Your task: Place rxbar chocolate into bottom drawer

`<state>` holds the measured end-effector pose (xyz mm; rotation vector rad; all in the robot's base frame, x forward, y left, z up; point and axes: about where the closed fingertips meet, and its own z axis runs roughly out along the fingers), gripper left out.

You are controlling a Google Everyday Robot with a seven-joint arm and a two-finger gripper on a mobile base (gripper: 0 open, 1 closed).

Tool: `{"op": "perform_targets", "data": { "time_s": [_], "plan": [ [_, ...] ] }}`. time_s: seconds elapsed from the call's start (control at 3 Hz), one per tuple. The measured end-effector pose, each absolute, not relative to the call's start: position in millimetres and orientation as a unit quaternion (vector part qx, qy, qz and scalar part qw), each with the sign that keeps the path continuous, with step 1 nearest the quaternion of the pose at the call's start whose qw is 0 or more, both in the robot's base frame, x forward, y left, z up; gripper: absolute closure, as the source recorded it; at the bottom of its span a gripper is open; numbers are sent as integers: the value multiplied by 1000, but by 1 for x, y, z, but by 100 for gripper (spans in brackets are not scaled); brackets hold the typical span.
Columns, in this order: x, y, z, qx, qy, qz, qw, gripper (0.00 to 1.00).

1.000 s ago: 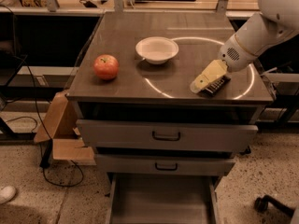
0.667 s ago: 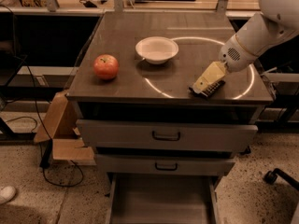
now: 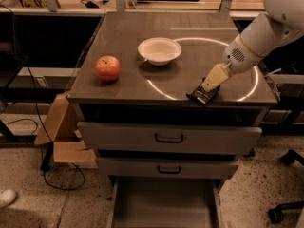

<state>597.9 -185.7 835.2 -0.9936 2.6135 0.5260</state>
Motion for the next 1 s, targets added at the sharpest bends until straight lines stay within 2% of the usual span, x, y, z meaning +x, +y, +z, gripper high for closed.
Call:
{"op": "perform_targets", "data": {
  "time_s": [0.33,1.0],
  "plan": [
    [598,-186,835,-345,909,183,148,100],
    [604,-193,855,-350,903,197,155,100]
  ]
}}
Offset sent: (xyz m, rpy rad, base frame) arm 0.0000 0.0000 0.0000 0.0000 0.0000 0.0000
